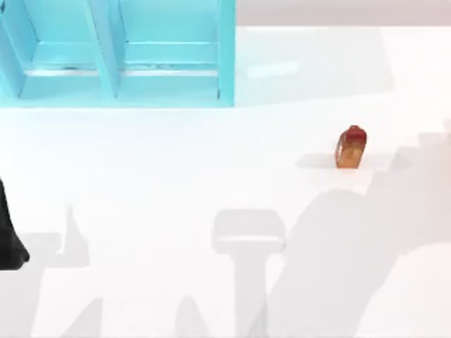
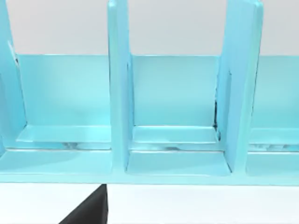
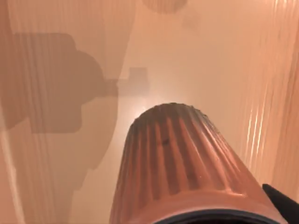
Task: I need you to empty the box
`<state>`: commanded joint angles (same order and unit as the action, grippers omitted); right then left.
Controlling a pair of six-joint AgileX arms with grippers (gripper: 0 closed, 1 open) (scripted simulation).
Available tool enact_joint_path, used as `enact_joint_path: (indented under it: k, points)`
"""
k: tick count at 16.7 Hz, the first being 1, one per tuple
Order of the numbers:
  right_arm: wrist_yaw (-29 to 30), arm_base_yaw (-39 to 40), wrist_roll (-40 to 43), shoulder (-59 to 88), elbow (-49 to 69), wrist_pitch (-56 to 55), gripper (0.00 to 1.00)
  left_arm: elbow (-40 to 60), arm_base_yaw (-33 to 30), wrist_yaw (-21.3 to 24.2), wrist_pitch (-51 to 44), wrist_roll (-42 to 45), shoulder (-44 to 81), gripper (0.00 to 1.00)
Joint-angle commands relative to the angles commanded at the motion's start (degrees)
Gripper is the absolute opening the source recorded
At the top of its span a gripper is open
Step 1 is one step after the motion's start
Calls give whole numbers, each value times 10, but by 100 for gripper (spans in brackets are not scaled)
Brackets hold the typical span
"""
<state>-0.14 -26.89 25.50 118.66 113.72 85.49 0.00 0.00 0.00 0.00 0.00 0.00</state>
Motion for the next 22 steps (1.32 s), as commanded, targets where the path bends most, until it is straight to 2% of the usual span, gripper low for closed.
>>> enact_joint_path:
  k: [3, 8, 11, 15, 22]
  points:
    - [0, 0, 0, -4, 35, 36, 0, 0, 0, 0, 0, 0, 0, 100]
    - [0, 3, -2, -1, 34, 35, 0, 0, 0, 0, 0, 0, 0, 100]
    - [1, 38, -38, 9, 39, 30, 0, 0, 0, 0, 0, 0, 0, 100]
    - [6, 150, -150, 41, 53, 15, 0, 0, 0, 0, 0, 0, 0, 100]
    - [18, 413, -413, 115, 86, -20, 0, 0, 0, 0, 0, 0, 0, 100]
